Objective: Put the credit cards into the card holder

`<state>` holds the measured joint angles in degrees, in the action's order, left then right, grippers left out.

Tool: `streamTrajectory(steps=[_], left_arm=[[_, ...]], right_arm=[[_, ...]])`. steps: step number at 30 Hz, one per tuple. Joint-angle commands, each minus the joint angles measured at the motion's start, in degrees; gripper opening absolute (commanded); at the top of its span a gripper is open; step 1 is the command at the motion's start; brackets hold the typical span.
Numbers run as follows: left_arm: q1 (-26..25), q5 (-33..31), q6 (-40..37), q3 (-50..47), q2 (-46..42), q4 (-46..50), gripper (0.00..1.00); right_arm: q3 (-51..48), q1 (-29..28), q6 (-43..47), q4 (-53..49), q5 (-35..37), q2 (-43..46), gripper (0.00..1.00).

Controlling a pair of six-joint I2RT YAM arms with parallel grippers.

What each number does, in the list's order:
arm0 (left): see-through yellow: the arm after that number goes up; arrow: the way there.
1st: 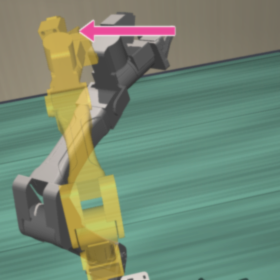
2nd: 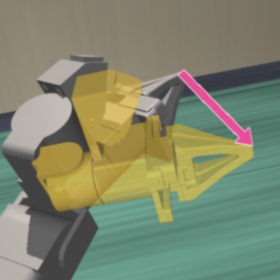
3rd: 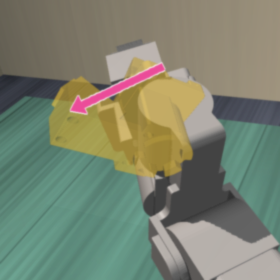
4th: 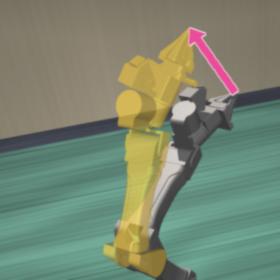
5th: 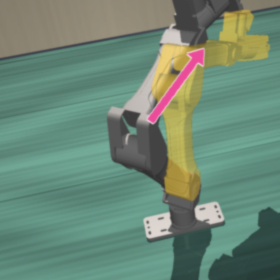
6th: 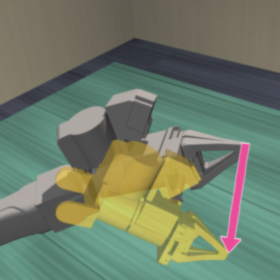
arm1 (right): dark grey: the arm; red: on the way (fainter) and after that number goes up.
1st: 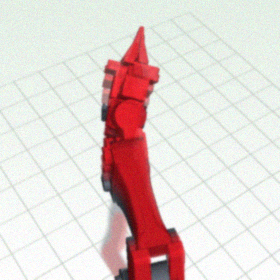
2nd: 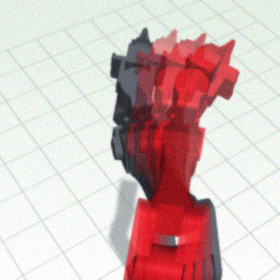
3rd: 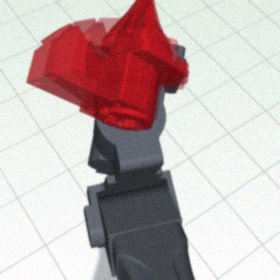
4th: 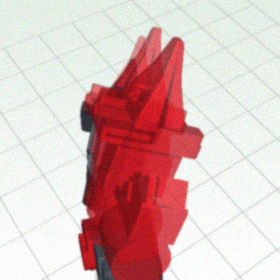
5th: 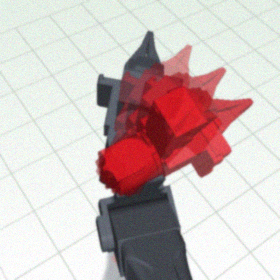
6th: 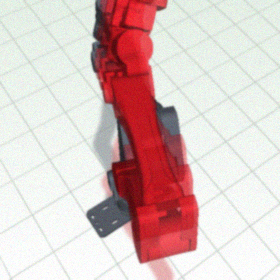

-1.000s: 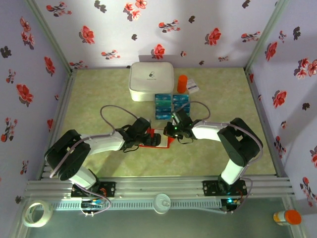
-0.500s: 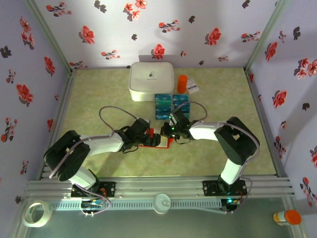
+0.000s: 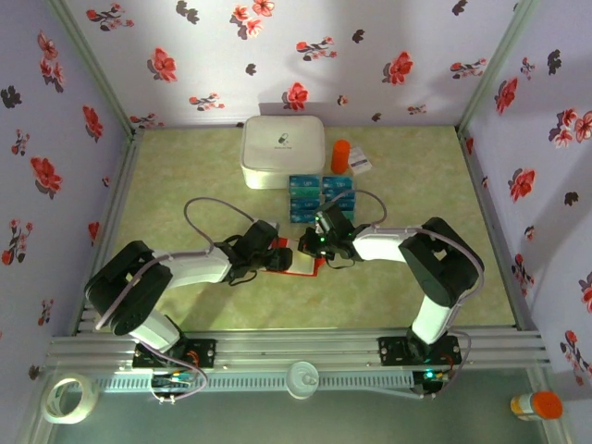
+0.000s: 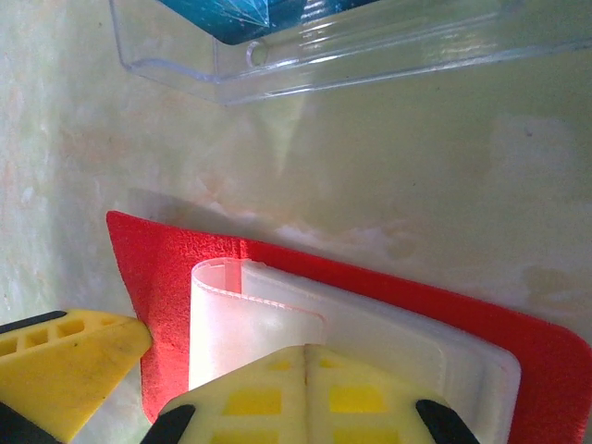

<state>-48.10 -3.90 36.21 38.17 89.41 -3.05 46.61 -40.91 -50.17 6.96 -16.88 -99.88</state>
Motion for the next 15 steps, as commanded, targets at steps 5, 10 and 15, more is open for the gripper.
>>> streamTrajectory(steps=[5,10,15], left_arm=[[-0.16,2.89,0.27,-2.23,3.01,-0.02,0.69],[-0.16,2.99,0.55,-2.49,3.17,-0.47,0.68],[-0.16,3.03,0.71,-2.69,3.24,-0.84,0.68]], right_arm=[[1.03,0.21,-0.56,-1.50,-0.78,2.53,0.23],[0.20,0.74,-0.43,-2.47,0.76,5.68,0.42],[-0.55,0.92,-1.13,-1.57,0.89,5.12,0.48]])
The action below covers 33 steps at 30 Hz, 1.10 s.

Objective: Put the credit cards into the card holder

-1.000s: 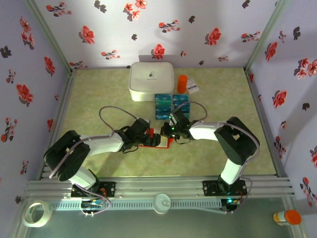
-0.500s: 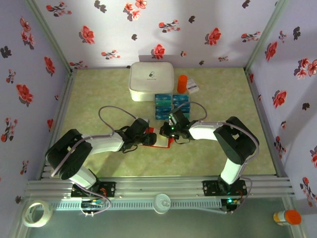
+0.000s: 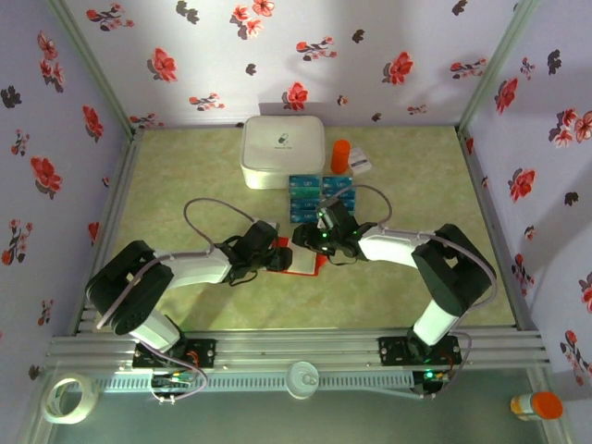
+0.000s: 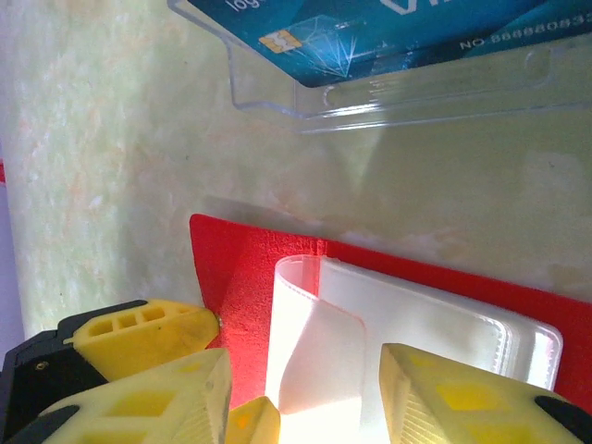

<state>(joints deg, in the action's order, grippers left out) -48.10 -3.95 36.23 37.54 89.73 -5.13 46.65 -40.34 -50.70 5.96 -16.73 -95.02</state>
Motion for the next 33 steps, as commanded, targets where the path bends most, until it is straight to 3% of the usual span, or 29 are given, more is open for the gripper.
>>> streamTrajectory(steps=[1,14,17,20,33], left_arm=[[-0.20,3.07,0.68,-2.03,2.82,1.17,0.68],[-0.07,3.07,1.04,-2.04,0.58,1.65,0.72],[0.68,3.14,1.43,-1.95,-2.86,2.43,0.81],[2.30,2.85,2.45,-2.34,-7.93,3.25,0.99],[12.31,2.80,7.91,-7.23,-24.26,4.69,1.00]], right_arm=[[-0.68,0.35,-0.85,-0.08,0.50,-0.21,0.48],[1.50,-0.65,-4.75,6.95,-5.47,-3.83,0.49],[1.91,-1.27,-5.87,7.23,-5.74,-2.81,0.49],[2.06,-1.92,-7.07,7.64,-5.47,-1.79,0.52],[4.68,-5.04,-11.45,10.58,-3.75,-3.61,0.58]])
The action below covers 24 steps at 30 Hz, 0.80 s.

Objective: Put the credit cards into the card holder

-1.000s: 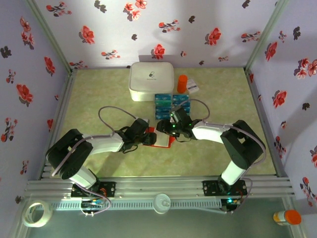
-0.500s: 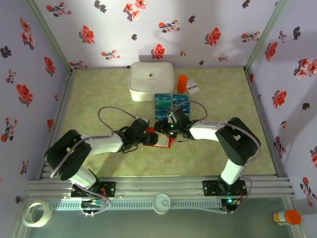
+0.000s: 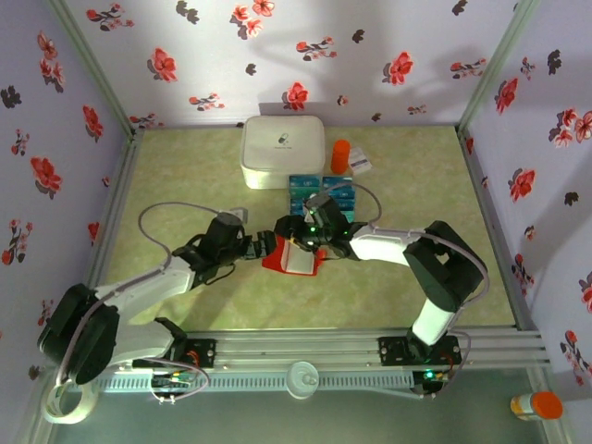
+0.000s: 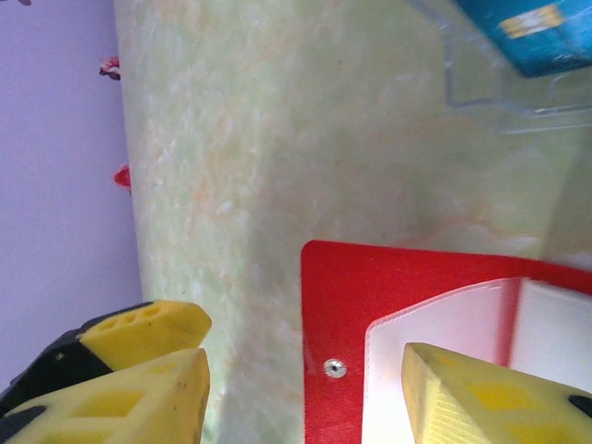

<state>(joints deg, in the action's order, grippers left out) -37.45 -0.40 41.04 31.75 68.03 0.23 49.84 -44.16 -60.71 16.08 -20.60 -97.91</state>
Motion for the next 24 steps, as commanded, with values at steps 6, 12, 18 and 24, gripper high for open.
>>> streamTrajectory(steps=[6,12,18,24], left_arm=[[4.09,-0.79,3.47,-3.05,-6.42,1.28,1.00],[4.94,-0.64,3.14,-3.58,-7.11,2.76,1.00],[4.93,-0.56,2.88,-4.10,-6.22,2.58,1.00],[4.92,0.19,2.65,-3.48,-4.32,2.21,1.00]], right_arm=[[4.30,-2.73,-2.52,2.18,0.39,-5.54,0.58],[4.76,-3.03,-4.68,7.26,-1.14,-10.48,0.58],[3.51,-2.94,-4.46,7.79,-1.74,-10.49,0.58],[2.48,-2.28,-4.07,7.61,-2.29,-8.24,0.59]])
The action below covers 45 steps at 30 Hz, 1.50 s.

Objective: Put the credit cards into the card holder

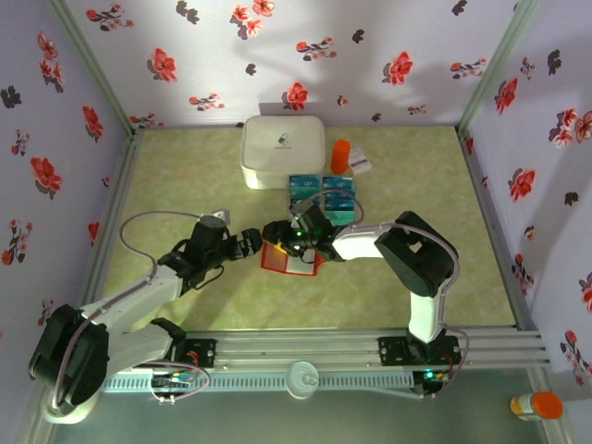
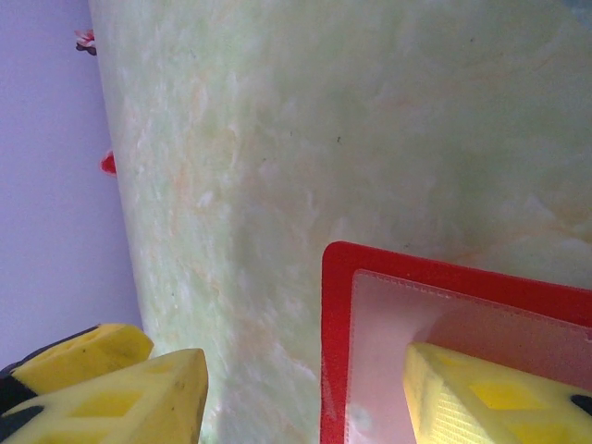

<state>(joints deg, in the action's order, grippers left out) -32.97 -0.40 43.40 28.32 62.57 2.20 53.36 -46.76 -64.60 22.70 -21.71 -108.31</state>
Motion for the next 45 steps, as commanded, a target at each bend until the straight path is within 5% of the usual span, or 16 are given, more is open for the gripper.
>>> streamTrajectory(steps=[1,24,32,38,45], left_arm=[[0.45,0.44,0.19,0.15,1.53,0.18,1.00],[-5.03,3.00,-3.93,9.62,14.26,1.54,1.00],[-5.70,-0.73,-4.19,9.28,19.90,2.20,1.00],[-5.72,-3.44,-3.80,9.00,22.26,3.80,1.00],[-5.80,-4.22,-3.78,8.58,23.85,3.70,1.00]], right_arm=[[-1.31,0.65,-0.04,0.78,-1.18,2.80,0.59],[-8.71,7.72,3.48,-3.91,-1.03,13.28,0.59],[2.70,12.15,25.32,-36.95,9.14,21.73,0.59],[17.05,12.16,43.31,-57.79,20.69,16.38,0.62],[23.59,12.13,50.67,-63.11,23.29,10.55,0.60]])
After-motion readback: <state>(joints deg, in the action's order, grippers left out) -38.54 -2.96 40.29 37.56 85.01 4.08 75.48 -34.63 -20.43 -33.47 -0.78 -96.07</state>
